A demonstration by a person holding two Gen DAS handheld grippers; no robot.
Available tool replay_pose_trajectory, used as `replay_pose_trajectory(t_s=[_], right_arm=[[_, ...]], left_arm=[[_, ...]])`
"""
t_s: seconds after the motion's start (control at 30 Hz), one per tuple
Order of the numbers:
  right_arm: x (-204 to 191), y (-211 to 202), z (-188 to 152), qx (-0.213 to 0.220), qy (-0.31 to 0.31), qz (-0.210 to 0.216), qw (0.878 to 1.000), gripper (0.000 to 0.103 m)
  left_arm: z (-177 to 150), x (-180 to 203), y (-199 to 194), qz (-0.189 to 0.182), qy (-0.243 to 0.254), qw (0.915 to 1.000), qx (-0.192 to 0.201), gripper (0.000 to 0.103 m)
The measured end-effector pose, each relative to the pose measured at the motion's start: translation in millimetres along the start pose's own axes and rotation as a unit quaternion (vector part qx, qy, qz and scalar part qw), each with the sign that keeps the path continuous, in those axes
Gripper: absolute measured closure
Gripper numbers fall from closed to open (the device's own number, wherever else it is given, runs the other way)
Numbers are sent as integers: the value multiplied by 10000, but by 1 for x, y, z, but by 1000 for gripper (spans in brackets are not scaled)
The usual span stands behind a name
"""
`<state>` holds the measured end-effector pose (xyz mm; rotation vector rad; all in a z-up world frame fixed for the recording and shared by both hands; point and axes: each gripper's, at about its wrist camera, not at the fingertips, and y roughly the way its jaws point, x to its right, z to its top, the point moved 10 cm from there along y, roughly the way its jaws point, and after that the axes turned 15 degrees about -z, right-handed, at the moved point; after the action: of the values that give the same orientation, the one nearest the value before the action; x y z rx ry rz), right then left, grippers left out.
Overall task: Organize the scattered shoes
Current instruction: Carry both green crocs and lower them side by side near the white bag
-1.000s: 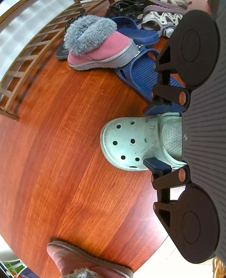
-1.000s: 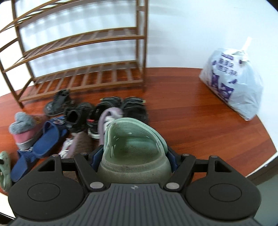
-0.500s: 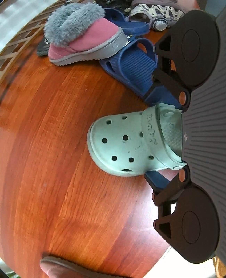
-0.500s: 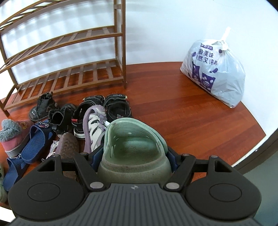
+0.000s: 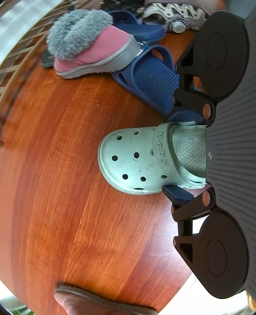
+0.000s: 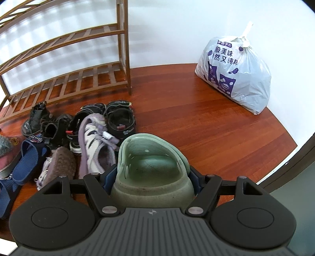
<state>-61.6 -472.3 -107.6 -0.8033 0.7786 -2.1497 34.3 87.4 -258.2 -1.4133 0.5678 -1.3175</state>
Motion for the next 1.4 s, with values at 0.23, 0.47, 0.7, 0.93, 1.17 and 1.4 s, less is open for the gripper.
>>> replay_pose_trajectory(t_s=[0.23,0.47,0.7,0.93,1.17,1.4], right_arm=[[20,34,12,-8,-92,135,9999,26],[46,77,21,-86,-288,301,9991,26],[68,107,15,-117,-378,391,9985,26],[90,132,7,-123,-430,462,9979,26],[113,158,-1,-129,-483,533,9973,26],[127,169,-5,-2,-574,590,9966,26]], left_arm=[[-3,17,-30,81,-326,9983,485,36],[-13,72,-56,-79,-321,9964,785,36],[-35,166,-61,-529,45,9959,732,36],[-61,274,-52,-1127,758,9898,441,35],[-100,376,-19,-1660,1551,9738,-73,35],[-139,459,37,-1807,2408,9510,-706,35]])
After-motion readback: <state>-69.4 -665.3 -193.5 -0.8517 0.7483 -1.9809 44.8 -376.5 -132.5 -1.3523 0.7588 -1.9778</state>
